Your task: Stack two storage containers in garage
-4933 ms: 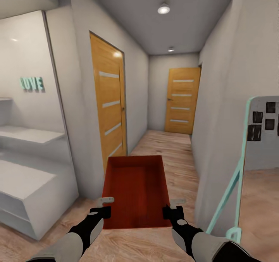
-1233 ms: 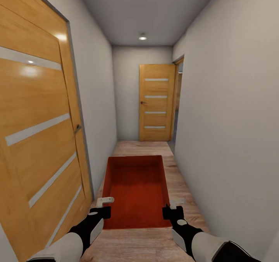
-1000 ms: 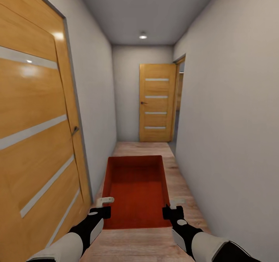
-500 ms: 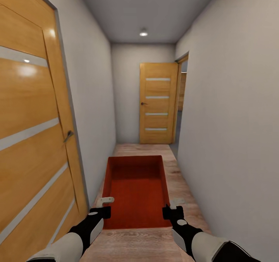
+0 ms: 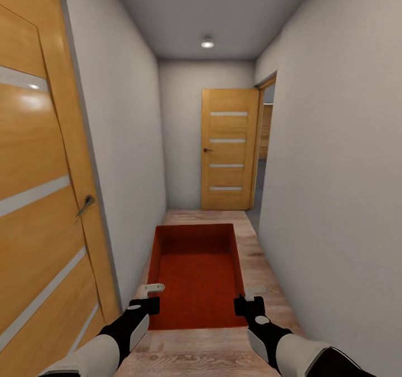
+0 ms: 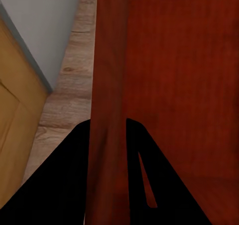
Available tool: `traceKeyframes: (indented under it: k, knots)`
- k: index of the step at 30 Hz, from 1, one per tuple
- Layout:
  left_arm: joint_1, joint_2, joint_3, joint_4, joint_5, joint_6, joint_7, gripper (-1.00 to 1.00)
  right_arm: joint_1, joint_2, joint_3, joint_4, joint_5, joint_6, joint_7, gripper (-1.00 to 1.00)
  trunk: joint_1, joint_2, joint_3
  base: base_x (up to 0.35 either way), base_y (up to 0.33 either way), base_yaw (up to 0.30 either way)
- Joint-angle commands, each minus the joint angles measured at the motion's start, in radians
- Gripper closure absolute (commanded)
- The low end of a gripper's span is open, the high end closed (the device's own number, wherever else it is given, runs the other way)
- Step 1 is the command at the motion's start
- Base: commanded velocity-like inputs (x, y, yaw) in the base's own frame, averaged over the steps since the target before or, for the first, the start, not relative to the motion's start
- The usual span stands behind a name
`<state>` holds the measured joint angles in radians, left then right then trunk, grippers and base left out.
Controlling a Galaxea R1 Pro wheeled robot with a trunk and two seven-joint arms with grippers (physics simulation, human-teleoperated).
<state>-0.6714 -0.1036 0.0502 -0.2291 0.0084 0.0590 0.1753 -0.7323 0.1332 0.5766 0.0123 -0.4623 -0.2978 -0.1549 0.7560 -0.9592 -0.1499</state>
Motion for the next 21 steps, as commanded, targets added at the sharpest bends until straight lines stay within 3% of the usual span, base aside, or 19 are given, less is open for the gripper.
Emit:
traceKeyframes:
  k: [1, 21]
  knots:
    - [0.000, 0.059, 0.058, -0.002, 0.053, 0.007, 0.007, 1.00, -0.001, 0.000, -0.067, -0.005, 0.017, 0.000, 0.000, 1.00, 0.001, -0.001, -0.001, 0.321, 0.000, 0.000]
    - [-0.001, 0.059, 0.059, -0.001, 0.053, 0.007, 0.007, 1.00, -0.001, 0.000, -0.067, -0.005, 0.017, 0.000, 0.000, 1.00, 0.001, -0.001, -0.001, 0.321, 0.000, 0.000]
